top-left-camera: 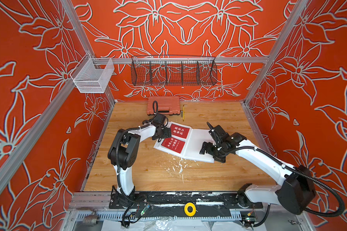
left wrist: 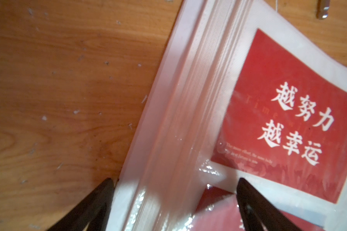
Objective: Place the photos into the photo albums
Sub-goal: Close the photo album at the center of the board.
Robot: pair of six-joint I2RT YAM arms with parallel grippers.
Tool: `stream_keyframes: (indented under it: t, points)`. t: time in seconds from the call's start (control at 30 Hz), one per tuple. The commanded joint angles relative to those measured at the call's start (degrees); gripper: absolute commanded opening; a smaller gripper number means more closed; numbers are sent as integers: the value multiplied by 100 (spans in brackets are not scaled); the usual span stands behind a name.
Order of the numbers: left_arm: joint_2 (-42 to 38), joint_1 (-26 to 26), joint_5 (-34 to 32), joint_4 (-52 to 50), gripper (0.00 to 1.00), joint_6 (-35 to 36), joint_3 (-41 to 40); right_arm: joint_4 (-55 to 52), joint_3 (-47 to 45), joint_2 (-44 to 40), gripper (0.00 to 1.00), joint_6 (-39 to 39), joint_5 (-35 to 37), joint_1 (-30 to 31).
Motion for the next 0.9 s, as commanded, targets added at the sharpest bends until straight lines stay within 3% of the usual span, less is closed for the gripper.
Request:
stream_keyframes:
  t: [0.0,0.87]
  points:
    - [250,-514,1660,-667,92,-431,-341,2170,438,172,98,-77,-861,221]
    - [35,-653,1842,-384,92,-629,-701,2013,1583,819,98,-134,-874,666]
